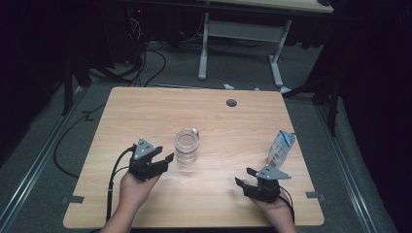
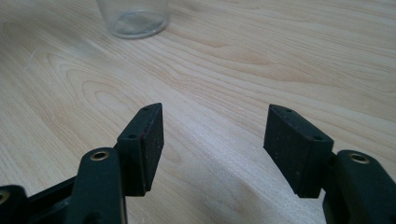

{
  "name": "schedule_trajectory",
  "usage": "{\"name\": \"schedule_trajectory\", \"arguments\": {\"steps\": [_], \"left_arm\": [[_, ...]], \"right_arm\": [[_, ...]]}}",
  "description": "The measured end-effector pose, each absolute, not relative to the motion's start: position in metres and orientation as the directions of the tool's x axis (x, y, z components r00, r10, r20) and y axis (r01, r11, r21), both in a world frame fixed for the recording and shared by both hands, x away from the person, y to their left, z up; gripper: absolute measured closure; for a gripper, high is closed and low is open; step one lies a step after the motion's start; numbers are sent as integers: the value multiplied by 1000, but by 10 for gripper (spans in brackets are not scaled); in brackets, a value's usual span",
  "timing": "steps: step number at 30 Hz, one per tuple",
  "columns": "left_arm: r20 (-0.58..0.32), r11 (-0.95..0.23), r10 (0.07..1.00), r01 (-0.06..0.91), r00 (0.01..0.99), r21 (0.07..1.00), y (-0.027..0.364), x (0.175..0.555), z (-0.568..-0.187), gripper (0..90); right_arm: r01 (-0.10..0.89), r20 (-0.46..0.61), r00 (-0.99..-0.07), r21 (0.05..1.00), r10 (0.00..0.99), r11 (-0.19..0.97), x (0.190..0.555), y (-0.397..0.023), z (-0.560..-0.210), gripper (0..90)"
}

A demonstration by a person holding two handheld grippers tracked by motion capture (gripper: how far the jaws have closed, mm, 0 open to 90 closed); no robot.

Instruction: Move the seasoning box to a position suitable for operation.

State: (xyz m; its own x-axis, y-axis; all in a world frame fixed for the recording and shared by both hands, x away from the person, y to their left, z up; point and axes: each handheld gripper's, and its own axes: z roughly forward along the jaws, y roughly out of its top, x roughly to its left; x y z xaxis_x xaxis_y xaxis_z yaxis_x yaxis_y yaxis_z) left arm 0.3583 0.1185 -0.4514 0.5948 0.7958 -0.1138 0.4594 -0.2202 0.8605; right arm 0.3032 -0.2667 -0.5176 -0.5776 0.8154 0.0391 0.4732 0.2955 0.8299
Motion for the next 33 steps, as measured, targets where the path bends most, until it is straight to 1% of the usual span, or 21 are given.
{"name": "schedule_trajectory", "arguments": {"steps": [8,9,11,14,16,22,25,31,33], "left_arm": [[-110,-215,792,443,601,870,108,374,-439,482],[-89,-234,794,437,602,869,104,378,-436,491],[-83,-239,794,434,602,869,100,383,-433,491],[-94,-240,788,444,609,863,98,388,-432,505],[-111,-218,794,451,598,865,96,393,-431,505],[-74,-232,813,438,577,868,88,406,-427,501],[-80,-235,814,452,575,861,83,412,-426,501],[-34,-275,821,447,569,851,73,423,-426,509],[-33,-283,823,460,567,841,68,428,-426,508]], "right_arm": [[476,44,-580,829,813,294,303,-267,-518,379],[477,46,-580,829,814,293,303,-267,-518,379],[476,45,-581,829,813,295,303,-267,-518,379],[477,45,-581,828,813,295,303,-266,-518,379],[476,45,-583,828,811,296,303,-266,-518,379],[478,47,-583,827,811,296,303,-266,-519,379],[476,47,-586,828,809,297,304,-266,-519,379],[476,49,-587,828,808,296,304,-266,-519,379],[478,51,-586,828,808,295,304,-266,-518,379]]}}
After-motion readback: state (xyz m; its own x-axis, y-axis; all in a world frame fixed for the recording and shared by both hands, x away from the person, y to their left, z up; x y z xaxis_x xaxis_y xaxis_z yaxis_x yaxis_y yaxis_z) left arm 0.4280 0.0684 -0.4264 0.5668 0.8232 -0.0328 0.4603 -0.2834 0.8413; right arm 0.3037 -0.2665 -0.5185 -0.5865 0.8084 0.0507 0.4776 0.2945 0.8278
